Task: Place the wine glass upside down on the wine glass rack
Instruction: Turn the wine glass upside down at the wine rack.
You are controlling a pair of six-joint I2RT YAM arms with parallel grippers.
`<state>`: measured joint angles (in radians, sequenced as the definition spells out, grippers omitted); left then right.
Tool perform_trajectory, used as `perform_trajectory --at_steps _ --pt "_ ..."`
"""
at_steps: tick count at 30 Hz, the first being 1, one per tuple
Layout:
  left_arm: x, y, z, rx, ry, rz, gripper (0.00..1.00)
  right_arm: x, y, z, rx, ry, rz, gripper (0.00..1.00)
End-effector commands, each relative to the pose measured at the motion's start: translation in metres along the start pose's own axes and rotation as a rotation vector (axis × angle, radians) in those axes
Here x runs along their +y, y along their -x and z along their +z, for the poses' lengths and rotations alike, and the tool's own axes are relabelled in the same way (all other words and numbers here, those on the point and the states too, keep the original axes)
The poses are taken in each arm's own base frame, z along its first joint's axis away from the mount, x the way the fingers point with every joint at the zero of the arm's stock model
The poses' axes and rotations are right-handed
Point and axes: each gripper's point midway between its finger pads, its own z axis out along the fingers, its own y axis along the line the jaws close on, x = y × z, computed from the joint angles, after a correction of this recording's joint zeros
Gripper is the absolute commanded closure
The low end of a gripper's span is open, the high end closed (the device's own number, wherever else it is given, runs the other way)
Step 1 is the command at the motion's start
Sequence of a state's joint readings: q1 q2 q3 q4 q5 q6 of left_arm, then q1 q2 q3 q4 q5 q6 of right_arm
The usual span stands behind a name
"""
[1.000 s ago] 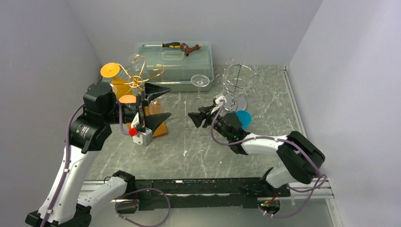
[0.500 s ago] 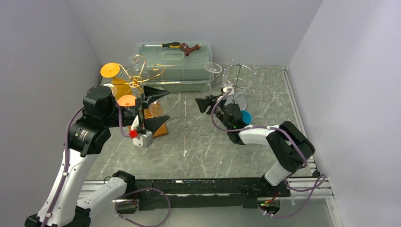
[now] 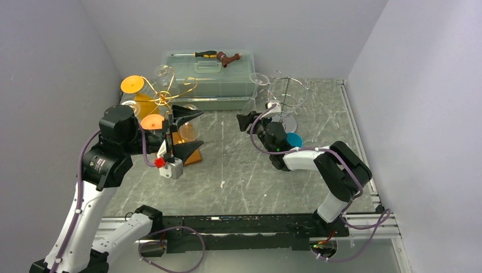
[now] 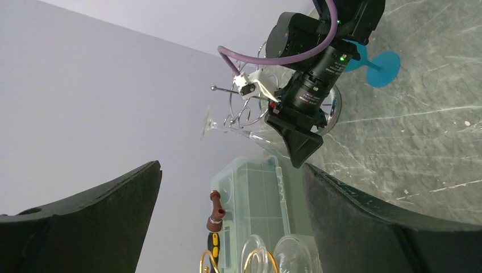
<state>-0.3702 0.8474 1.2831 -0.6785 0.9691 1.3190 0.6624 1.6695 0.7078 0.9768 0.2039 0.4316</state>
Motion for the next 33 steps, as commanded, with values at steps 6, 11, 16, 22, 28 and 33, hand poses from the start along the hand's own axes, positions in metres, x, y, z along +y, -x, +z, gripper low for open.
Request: perform_trajectory --at_steps 6,11,16,22,28,33 --pt "0.002 0.005 -0.001 -0.007 0.009 0.001 0.00 -0.007 0.023 0.008 -0.107 -0.067 0.068 0.79" --pt "0.004 0.007 -0.001 -0.016 0.009 -0.002 0.01 -0.014 0.017 0.006 -0.101 -0.092 0.084 0.78" --pt "0.003 0.008 -0.002 -0.015 0.006 0.003 0.01 -0.022 0.011 0.003 -0.106 -0.112 0.118 0.77" --pt "0.002 0.007 -0.003 -0.010 0.005 0.002 0.01 -0.028 0.007 0.001 -0.107 -0.125 0.142 0.77" --pt "0.002 0.009 -0.003 -0.010 0.004 0.000 0.01 -0.035 0.001 0.000 -0.102 -0.144 0.173 0.74" --pt "0.001 0.011 -0.004 -0.017 -0.002 0.003 0.01 -0.041 -0.008 -0.001 -0.088 -0.151 0.208 0.72"
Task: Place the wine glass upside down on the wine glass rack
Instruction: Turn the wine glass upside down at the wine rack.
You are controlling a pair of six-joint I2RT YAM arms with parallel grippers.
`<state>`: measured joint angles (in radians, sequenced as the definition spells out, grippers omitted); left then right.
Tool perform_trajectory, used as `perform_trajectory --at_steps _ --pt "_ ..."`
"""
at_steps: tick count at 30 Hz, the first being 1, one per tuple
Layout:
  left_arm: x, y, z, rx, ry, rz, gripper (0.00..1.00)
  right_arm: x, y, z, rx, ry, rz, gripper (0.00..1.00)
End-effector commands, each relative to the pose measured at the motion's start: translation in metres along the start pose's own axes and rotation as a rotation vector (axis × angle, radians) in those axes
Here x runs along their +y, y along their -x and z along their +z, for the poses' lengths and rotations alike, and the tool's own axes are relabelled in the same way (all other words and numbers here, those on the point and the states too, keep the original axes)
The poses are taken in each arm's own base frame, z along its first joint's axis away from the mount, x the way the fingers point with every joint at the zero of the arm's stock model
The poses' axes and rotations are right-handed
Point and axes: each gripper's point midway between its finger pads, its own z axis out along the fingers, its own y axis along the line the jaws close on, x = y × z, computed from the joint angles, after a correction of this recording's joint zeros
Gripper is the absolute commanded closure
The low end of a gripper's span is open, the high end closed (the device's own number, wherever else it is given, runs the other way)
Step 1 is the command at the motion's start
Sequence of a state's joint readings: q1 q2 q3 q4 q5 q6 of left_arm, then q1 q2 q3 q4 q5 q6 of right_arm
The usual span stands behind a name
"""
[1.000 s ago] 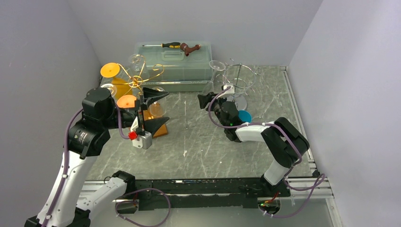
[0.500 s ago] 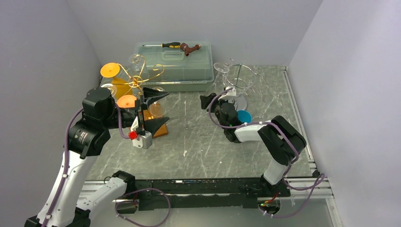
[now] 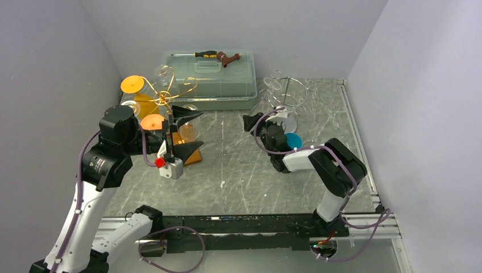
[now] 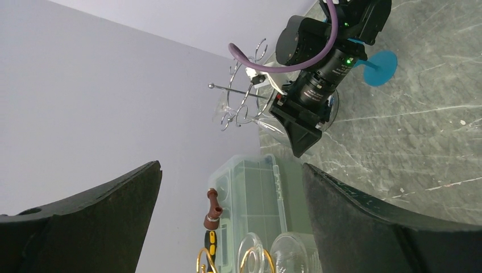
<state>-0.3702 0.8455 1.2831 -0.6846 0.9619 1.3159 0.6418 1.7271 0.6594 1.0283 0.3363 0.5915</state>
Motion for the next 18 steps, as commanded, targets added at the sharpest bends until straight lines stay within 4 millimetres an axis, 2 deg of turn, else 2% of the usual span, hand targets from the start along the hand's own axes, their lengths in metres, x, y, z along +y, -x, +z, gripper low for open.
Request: perform_trajectory --at_steps 1,3,8,18 --pt "0.001 0.012 -0.003 -0.023 -0.002 0.010 0.01 -0.001 0.007 0.003 -0.047 0.011 0.069 0.71" --pt "0.001 0.012 -0.004 -0.024 -0.002 0.013 0.01 -0.003 0.002 0.003 -0.034 0.008 0.069 0.67" --pt "0.001 0.013 -0.004 -0.025 -0.002 0.017 0.01 -0.008 -0.010 0.003 0.004 -0.010 0.077 0.48" --pt "-0.002 0.014 -0.005 -0.027 -0.010 0.029 0.01 -0.018 -0.027 0.004 0.074 -0.059 0.081 0.39"
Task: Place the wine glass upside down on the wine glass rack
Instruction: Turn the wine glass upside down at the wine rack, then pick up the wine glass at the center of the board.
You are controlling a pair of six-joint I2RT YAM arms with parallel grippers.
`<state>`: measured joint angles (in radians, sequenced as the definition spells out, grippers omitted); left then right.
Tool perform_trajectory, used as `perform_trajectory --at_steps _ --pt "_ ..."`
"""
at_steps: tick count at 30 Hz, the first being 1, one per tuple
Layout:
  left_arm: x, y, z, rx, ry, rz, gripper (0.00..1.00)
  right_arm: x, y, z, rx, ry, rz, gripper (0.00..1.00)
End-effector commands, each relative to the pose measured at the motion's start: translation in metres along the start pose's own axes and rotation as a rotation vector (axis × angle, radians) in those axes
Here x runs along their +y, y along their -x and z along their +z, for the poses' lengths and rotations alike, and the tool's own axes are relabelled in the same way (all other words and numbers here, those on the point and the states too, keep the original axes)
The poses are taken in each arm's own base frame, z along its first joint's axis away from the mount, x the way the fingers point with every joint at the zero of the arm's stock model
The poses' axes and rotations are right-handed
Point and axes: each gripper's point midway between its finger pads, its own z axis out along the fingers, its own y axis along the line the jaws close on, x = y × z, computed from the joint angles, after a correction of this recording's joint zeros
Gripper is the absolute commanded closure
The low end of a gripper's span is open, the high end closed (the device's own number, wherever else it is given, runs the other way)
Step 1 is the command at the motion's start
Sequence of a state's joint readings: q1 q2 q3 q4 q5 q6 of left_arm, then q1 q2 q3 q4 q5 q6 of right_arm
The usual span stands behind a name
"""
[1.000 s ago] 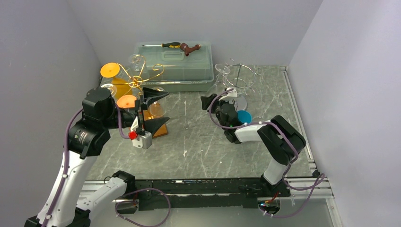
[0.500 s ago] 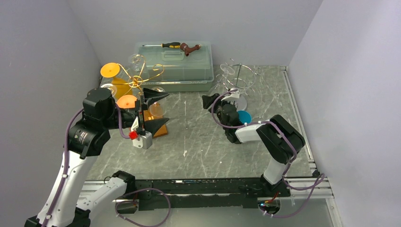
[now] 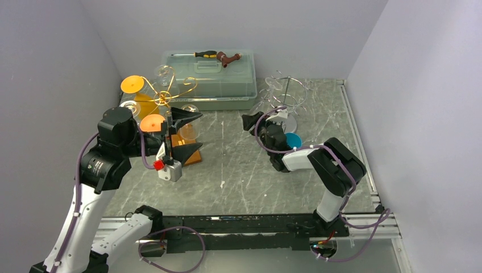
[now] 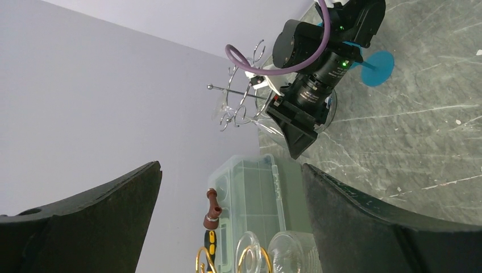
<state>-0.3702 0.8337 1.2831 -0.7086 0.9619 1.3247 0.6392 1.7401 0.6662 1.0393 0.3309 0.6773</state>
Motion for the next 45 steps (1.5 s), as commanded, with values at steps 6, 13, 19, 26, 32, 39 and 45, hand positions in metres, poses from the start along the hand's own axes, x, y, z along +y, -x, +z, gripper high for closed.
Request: perform_trajectory --at_steps 6,13,19,26,32,39,45 --pt "0.001 0.012 -0.003 -0.029 -0.002 0.034 0.01 -0.032 -0.030 0.000 0.110 -0.123 -0.012 0.27" --pt "0.002 0.013 -0.003 -0.030 0.000 0.036 0.01 -0.025 -0.015 -0.002 0.073 -0.110 -0.006 0.18" --pt "0.002 0.014 -0.005 -0.027 0.003 0.038 0.01 -0.013 -0.001 -0.004 0.051 -0.085 -0.007 0.17" --pt "0.004 0.014 -0.008 -0.007 0.009 0.021 0.01 0.015 0.011 -0.017 0.141 -0.045 -0.092 0.00" --pt "0.003 0.014 -0.011 0.011 0.012 0.003 0.01 0.025 0.022 -0.049 0.268 -0.071 -0.130 0.00" --pt "0.003 0.010 -0.013 0.045 0.023 -0.123 0.01 0.025 0.054 -0.108 0.351 -0.111 -0.210 0.00" --pt "-0.004 0.009 -0.012 0.053 0.043 -0.383 0.01 0.021 0.107 -0.157 0.367 -0.229 -0.277 0.00"
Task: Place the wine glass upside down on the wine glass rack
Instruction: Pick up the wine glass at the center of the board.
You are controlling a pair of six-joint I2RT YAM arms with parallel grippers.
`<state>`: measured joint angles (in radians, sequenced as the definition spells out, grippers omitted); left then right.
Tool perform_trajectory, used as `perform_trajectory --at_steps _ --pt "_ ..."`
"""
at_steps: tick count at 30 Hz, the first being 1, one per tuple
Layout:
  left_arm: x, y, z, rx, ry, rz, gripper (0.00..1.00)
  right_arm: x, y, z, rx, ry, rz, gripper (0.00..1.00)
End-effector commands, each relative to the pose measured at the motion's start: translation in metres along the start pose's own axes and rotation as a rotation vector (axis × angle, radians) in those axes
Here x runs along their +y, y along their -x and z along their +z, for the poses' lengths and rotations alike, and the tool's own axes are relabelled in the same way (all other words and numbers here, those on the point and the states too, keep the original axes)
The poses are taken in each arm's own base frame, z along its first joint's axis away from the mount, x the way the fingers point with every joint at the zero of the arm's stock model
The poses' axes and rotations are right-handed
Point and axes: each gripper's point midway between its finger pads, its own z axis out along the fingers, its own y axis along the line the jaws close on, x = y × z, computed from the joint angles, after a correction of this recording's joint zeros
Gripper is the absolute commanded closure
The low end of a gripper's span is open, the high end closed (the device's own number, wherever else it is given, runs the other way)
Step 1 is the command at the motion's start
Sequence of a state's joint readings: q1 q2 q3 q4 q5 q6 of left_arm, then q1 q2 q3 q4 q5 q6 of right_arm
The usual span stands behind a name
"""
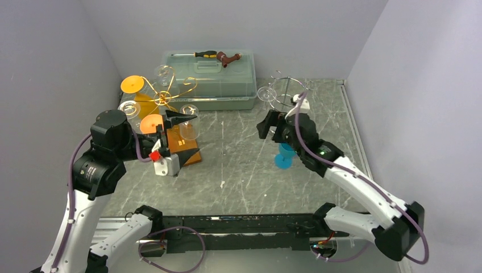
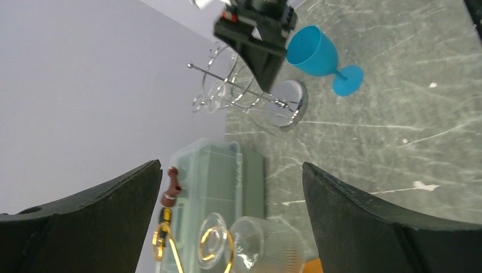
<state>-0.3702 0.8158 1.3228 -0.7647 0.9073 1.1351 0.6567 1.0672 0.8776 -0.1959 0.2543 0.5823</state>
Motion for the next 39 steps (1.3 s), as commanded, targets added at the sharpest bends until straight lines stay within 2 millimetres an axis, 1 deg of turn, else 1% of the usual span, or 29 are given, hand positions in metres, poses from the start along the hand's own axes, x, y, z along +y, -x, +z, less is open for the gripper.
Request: perform_trajectory --at_steps 1,4,6,8,11,13,20,21,23,26,27,28,29,33,37,39 --pt "-0.003 0.005 -0.001 0.001 0.018 -0.223 0.01 -0.032 0.018 -0.054 0.044 -0.163 -0.074 0.00" --pt "-0.006 0.004 -0.001 -0.001 0.022 -0.254 0.01 -0.051 0.024 -0.072 0.038 -0.223 -0.077 0.00" --pt "-0.003 0.007 -0.003 -0.007 0.035 -0.261 0.01 -0.063 0.024 -0.079 0.038 -0.253 -0.071 0.07" --pt "-0.001 0.009 -0.003 -0.009 0.037 -0.265 0.01 -0.079 0.017 -0.081 0.053 -0.304 -0.063 0.16" --pt "0.001 0.012 -0.004 -0.012 0.041 -0.269 0.01 -0.100 0.001 -0.078 0.090 -0.358 -0.042 0.26" --pt "0.002 0.013 -0.005 -0.013 0.047 -0.265 0.01 -0.109 -0.010 -0.074 0.107 -0.368 -0.015 0.29" --pt "0.006 0.015 -0.008 -0.006 0.062 -0.259 0.01 -0.123 -0.035 -0.056 0.143 -0.368 0.031 0.39" --pt "0.005 0.015 -0.008 -0.006 0.062 -0.259 0.01 -0.124 -0.038 -0.053 0.144 -0.365 0.035 0.42" --pt "0.005 0.015 -0.008 -0.008 0.064 -0.263 0.01 -0.124 -0.041 -0.048 0.138 -0.348 0.045 0.54" --pt "0.007 0.015 -0.006 -0.016 0.083 -0.299 0.01 -0.117 -0.038 -0.045 0.133 -0.298 0.055 0.83" --pt "0.009 0.014 -0.005 -0.017 0.091 -0.326 0.01 -0.112 -0.034 -0.048 0.124 -0.275 0.054 0.96" --pt "0.011 0.014 -0.005 -0.018 0.100 -0.351 0.01 -0.107 -0.029 -0.051 0.113 -0.251 0.053 1.00" --pt "0.012 0.013 -0.004 -0.020 0.104 -0.372 0.01 -0.100 -0.024 -0.056 0.099 -0.217 0.052 1.00" --pt "0.018 0.012 0.002 -0.031 0.119 -0.515 0.01 -0.059 0.004 -0.085 0.046 -0.024 0.032 1.00" --pt "0.011 0.016 0.010 -0.071 0.058 -0.637 0.01 -0.008 0.030 -0.120 0.007 0.220 0.006 1.00" --pt "0.010 0.017 0.013 -0.086 0.055 -0.687 0.01 0.013 0.045 -0.136 -0.016 0.314 -0.005 1.00"
